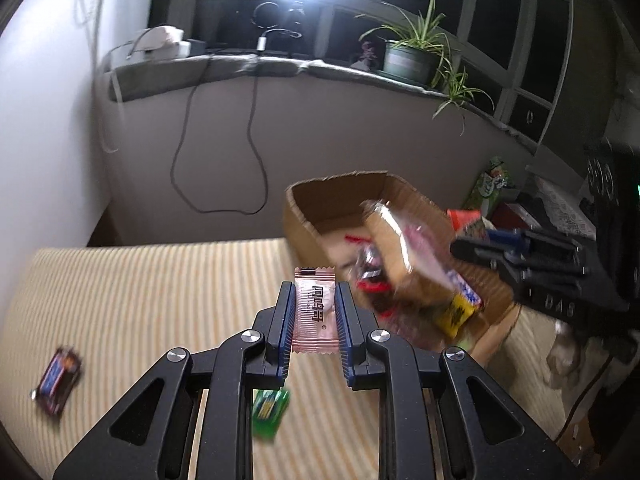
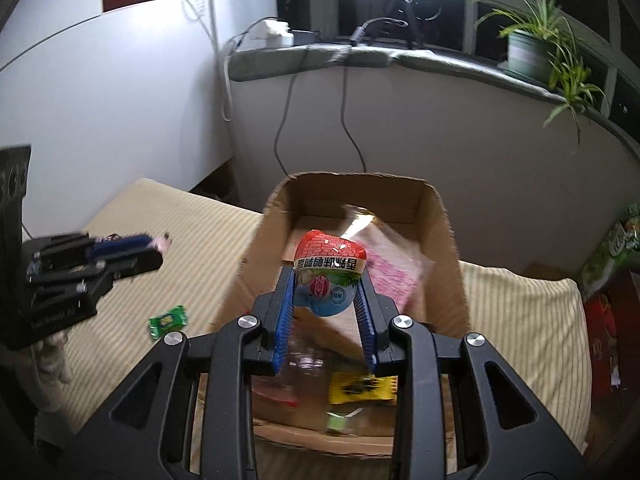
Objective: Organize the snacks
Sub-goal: 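Carry both items into the box and open both tools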
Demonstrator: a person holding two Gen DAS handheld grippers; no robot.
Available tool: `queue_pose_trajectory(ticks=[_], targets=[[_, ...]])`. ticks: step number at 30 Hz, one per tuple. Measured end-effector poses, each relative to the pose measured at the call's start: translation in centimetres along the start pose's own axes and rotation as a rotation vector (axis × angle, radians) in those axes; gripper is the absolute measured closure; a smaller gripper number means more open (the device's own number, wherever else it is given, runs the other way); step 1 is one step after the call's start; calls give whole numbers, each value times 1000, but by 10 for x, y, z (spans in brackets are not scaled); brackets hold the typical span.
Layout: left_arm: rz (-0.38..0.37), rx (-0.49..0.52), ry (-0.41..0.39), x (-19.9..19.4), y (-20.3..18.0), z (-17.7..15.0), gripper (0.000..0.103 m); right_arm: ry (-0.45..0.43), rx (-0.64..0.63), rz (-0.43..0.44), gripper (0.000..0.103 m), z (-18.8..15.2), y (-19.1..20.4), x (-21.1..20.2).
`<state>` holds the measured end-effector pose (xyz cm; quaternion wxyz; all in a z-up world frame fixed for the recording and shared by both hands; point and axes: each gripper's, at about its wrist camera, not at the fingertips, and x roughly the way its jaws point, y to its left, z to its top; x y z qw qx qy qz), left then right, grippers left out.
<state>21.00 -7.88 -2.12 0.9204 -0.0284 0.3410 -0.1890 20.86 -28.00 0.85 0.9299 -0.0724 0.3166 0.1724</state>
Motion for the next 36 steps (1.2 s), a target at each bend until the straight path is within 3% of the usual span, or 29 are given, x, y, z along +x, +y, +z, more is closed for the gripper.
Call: queue_pose_trajectory(ticks=[12, 28, 34, 36], targets=[[-8, 58, 43, 68, -24, 42, 85, 33, 44, -22, 73, -12, -37, 9], [-1, 90, 105, 106, -36, 47, 84, 72, 73, -5, 69, -25, -51, 22], [5, 96, 107, 106, -37, 47, 65, 81, 54, -17, 60, -27, -46, 24], [5, 96, 105, 104, -37, 47, 58, 81, 54, -28, 40, -26, -46, 24]])
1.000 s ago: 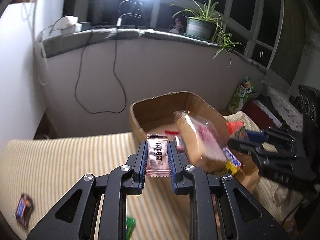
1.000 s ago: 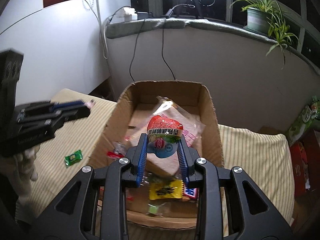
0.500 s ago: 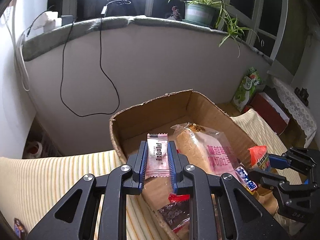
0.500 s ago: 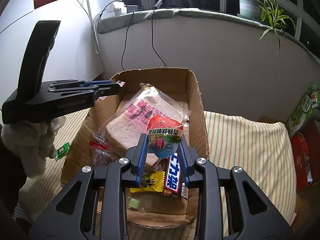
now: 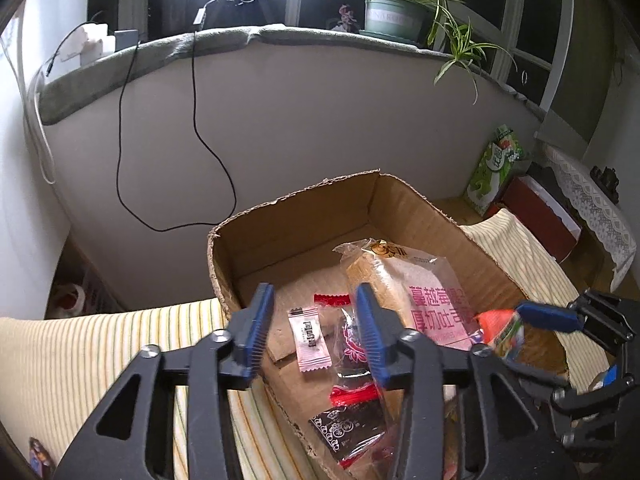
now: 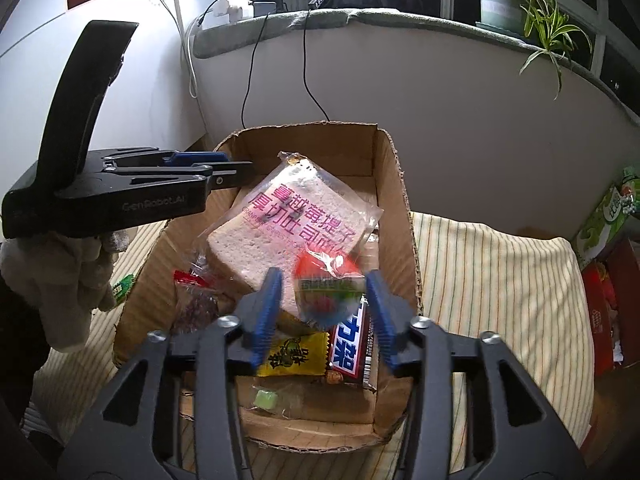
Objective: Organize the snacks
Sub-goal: 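Carry both items into the box and open both tools, then move both open tools back over the Snickers bar and green candy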
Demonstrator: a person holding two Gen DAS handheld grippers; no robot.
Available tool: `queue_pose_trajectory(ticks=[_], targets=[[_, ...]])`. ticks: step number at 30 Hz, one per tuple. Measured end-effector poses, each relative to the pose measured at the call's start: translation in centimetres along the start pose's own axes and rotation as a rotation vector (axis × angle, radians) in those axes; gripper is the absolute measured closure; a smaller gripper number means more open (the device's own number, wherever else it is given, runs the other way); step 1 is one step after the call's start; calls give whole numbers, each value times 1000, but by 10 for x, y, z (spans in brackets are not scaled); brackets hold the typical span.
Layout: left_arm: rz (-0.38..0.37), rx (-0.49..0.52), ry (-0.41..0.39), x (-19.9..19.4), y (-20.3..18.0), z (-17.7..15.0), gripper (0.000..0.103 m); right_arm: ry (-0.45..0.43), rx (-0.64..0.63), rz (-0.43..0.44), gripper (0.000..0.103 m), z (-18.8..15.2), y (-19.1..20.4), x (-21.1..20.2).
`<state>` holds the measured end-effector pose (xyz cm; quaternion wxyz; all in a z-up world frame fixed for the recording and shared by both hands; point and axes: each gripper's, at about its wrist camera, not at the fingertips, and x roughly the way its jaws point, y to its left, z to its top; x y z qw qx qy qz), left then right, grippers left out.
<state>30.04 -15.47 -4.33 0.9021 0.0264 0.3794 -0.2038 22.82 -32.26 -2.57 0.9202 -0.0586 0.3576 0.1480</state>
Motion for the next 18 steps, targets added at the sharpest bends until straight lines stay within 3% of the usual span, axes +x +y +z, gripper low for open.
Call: queue_pose_trajectory(ticks=[2, 5, 18], targets=[[0, 0, -5, -3, 0, 0, 57, -6, 0, -2, 28, -1, 1, -3], [5, 1, -12, -7, 0, -1, 56, -20, -8, -6, 23, -2, 5, -8], [16, 10, -47, -33, 0, -3, 51, -34, -23, 0, 21, -3, 23, -24]])
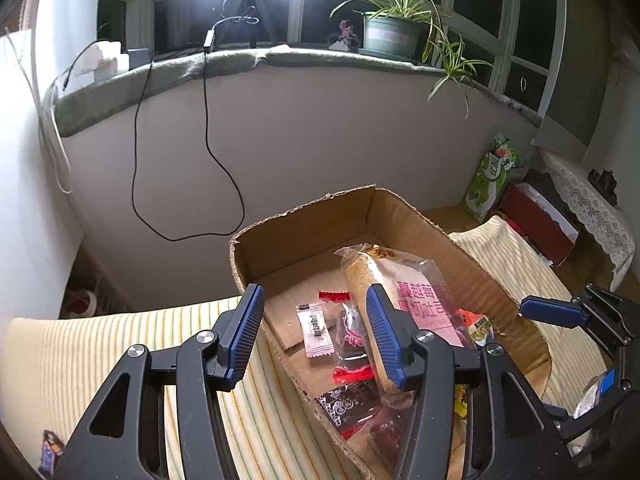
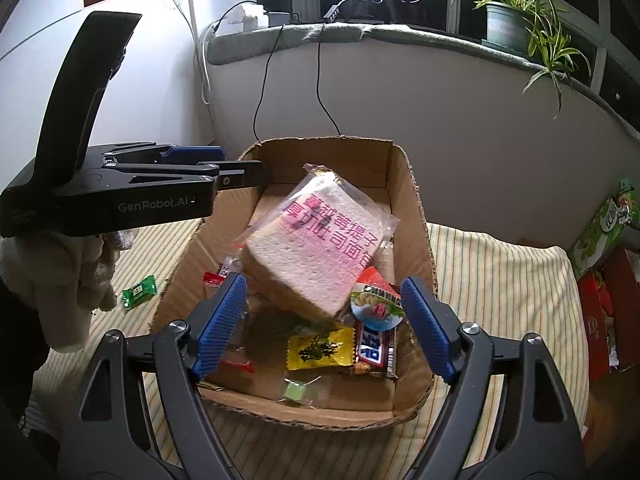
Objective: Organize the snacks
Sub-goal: 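Move both open tools back over the Snickers bar and green candy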
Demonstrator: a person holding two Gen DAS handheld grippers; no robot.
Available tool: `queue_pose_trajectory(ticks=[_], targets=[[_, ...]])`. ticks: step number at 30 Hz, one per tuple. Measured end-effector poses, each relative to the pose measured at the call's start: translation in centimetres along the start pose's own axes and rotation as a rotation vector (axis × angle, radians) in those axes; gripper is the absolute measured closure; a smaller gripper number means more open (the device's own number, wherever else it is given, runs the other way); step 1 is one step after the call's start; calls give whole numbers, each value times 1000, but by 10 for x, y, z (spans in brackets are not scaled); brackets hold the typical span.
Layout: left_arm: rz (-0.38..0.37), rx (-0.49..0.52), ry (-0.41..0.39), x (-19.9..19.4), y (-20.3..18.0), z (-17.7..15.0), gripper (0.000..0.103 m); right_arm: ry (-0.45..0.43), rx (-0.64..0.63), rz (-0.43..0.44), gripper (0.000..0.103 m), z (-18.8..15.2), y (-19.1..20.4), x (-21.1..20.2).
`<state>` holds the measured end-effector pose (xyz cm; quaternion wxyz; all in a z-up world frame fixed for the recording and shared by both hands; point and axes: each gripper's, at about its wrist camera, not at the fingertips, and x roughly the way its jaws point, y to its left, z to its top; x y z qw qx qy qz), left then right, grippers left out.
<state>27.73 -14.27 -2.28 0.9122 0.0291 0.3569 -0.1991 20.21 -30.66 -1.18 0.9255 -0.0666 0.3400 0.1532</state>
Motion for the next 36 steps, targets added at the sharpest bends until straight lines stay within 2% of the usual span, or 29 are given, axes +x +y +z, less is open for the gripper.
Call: queue_pose_trajectory(ticks=[18, 28, 36], targets=[[27, -29, -62, -54, 21, -16, 51, -30, -51, 40, 21, -5, 49, -26], [99, -105, -83, -98, 80, -48, 51, -30, -104, 150, 21, -15, 98, -36], [170, -199, -51, -122, 137, -97, 51, 35, -138, 264, 21, -34, 152, -11]])
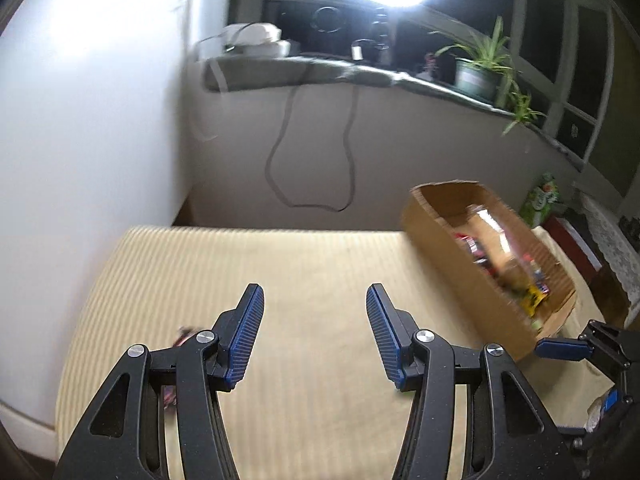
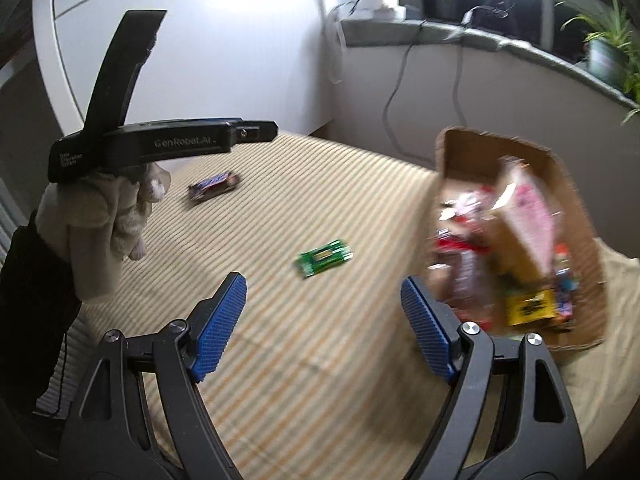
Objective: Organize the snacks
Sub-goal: 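Move both open tools back over the Snickers bar and green candy, then grasp the green candy with the right tool while the left tool grasps the Snickers bar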
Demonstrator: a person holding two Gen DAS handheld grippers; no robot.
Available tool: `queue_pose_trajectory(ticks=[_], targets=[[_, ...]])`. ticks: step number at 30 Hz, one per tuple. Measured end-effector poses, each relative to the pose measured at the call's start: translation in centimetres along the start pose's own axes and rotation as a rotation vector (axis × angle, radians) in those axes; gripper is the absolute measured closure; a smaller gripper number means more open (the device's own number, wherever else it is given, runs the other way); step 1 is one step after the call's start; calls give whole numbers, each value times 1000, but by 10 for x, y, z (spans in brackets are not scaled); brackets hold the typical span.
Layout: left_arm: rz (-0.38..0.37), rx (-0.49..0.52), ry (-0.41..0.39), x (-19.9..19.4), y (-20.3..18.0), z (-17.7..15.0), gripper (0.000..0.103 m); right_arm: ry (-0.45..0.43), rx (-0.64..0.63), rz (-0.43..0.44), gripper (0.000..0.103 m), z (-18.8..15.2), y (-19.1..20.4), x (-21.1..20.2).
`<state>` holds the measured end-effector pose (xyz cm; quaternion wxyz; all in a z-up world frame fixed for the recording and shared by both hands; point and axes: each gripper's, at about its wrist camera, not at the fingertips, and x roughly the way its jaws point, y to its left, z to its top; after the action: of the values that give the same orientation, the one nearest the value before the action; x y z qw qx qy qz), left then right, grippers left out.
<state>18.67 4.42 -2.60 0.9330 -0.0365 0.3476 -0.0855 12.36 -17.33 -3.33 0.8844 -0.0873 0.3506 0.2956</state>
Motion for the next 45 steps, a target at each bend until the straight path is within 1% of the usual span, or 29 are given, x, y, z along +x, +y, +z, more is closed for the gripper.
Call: queue_pose_trajectory(ticks=[4, 6, 9, 12, 17, 20, 25, 27, 29, 32, 35, 37, 38, 40, 42, 43, 45], targets=[[29, -48, 20, -4, 31, -15, 51, 31, 45, 33, 22, -4, 6, 22], [44, -70, 30, -4, 46, -23, 51, 51, 60, 45, 30, -4, 10, 35], [52, -103, 45, -4, 64, -33, 51, 68, 73, 29, 33, -3, 13, 49], [49, -119, 58, 0, 76, -41, 51, 83, 102, 23, 33, -1, 15, 61], [69, -104, 88, 16, 84, -47, 51, 117, 145, -7, 33, -1, 12, 85], [67, -100, 103, 25, 87, -49, 51, 130, 168, -22, 33, 2, 10, 100], [41, -97, 118, 33, 90, -50, 51, 132, 181, -33, 39, 10, 7, 111], [32, -95, 123, 34, 90, -50, 51, 135, 175, -37, 45, 14, 6, 117], [29, -89, 128, 35, 90, -51, 51, 136, 166, -41, 48, 18, 6, 121], [28, -77, 136, 36, 89, -51, 51, 139, 147, -44, 50, 23, 9, 124], [35, -57, 148, 38, 87, -52, 51, 145, 96, -67, 53, 27, 18, 129], [43, -44, 155, 40, 84, -52, 53, 149, 53, -88, 56, 27, 24, 132], [48, -39, 158, 42, 83, -51, 56, 150, 35, -96, 59, 27, 27, 133], [64, -33, 164, 45, 80, -49, 64, 151, -4, -116, 65, 27, 31, 135], [76, -28, 166, 47, 78, -49, 74, 150, -25, -125, 77, 28, 32, 134], [81, -26, 166, 47, 78, -49, 76, 150, -30, -126, 79, 27, 33, 133], [87, -24, 164, 46, 77, -50, 76, 151, -40, -126, 79, 27, 34, 134]])
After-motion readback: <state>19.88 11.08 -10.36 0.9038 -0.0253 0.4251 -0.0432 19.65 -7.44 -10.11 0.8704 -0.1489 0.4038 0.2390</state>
